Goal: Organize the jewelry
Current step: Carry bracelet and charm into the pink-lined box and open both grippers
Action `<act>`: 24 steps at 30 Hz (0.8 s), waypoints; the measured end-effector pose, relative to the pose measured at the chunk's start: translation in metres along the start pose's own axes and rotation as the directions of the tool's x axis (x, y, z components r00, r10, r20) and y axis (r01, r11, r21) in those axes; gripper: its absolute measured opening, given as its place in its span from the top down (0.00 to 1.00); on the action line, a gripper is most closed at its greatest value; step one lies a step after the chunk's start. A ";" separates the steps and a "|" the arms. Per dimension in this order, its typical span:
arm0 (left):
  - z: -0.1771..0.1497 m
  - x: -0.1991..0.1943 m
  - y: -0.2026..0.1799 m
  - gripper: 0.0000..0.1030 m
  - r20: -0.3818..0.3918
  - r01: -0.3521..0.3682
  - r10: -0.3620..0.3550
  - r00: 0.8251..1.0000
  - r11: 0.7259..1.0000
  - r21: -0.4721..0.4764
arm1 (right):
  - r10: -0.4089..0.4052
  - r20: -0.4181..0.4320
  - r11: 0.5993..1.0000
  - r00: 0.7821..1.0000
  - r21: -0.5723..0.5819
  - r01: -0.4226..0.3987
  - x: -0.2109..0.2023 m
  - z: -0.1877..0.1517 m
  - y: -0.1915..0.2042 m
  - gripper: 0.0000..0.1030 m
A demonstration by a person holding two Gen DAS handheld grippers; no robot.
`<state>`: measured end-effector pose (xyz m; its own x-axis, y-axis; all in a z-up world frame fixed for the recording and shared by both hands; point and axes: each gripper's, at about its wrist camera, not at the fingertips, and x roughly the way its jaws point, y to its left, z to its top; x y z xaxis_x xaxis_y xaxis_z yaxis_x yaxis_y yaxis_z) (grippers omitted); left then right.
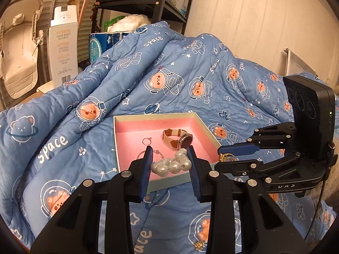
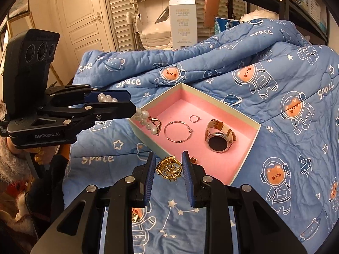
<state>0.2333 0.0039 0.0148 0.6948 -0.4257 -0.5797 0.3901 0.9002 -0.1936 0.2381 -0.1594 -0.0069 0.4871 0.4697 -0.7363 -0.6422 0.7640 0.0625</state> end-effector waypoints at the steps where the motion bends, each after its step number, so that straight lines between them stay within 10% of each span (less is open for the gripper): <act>1: 0.002 0.003 0.002 0.68 -0.004 -0.005 0.005 1.000 1.000 -0.003 | -0.012 -0.007 1.000 1.000 0.003 0.012 0.004 0.002 -0.003 0.76; 24: 0.018 0.089 0.005 0.68 -0.178 -0.072 0.077 0.981 0.997 0.031 | -0.064 -0.159 0.984 0.985 0.154 0.089 0.071 0.010 -0.041 0.76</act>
<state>0.3079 -0.0315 -0.0231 0.6041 -0.3324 -0.7242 0.3576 0.9253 -0.1265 0.3051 -0.1523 -0.0551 0.4270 0.3438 -0.8363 -0.4977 0.8616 0.1001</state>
